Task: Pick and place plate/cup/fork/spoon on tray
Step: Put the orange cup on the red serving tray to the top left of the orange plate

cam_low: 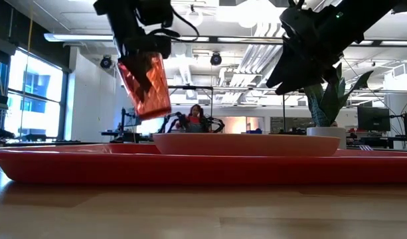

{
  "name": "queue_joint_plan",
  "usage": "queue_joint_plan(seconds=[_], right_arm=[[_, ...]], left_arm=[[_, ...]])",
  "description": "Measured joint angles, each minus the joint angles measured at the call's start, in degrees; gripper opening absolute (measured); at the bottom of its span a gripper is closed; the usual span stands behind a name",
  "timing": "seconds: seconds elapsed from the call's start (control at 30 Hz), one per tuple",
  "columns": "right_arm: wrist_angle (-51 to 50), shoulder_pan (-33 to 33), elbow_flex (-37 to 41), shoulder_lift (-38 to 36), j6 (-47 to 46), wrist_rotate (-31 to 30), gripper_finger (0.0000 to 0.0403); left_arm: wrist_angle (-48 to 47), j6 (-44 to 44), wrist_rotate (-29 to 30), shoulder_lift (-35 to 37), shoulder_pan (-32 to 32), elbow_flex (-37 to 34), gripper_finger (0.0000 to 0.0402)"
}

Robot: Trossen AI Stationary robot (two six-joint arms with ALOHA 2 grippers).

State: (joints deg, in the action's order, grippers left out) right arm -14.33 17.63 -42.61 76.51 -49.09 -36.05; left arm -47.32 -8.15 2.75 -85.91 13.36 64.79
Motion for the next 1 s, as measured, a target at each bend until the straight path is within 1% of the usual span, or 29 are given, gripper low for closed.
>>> queue_joint_plan(seconds=[0.13, 0.23, 0.37, 0.53, 0.8, 1.0], right_arm=[[0.0, 0.0, 0.0, 0.0, 0.2, 2.3, 0.0167], [0.0, 0.2, 0.0, 0.0, 1.5, 2.6, 0.0167], [0.0, 0.7, 0.0, 0.0, 1.2, 2.4, 0.0167], [-0.1, 2.3, 0.0, 0.0, 0.1, 2.3, 0.0167], [-0.1, 3.8, 0.0, 0.0, -1.4, 2.3, 0.0167], [-0.1, 3.8, 0.0, 0.0, -1.9, 2.3, 0.0167]], left_arm=[[0.0, -1.9, -0.2, -3.9, -3.1, 0.0, 0.0007], [-1.5, -1.3, -0.8, -7.1, -4.3, 0.0, 0.0007], [-3.2, -1.2, -1.0, -10.6, -4.4, 0.0, 0.0007], [-3.2, 2.0, -1.7, -13.4, -3.2, 0.3, 0.0011], [-3.6, 5.8, -1.8, -15.0, 1.6, 1.2, 0.0061], [-5.6, 7.1, 1.8, -14.4, 2.8, 4.2, 0.0105]])
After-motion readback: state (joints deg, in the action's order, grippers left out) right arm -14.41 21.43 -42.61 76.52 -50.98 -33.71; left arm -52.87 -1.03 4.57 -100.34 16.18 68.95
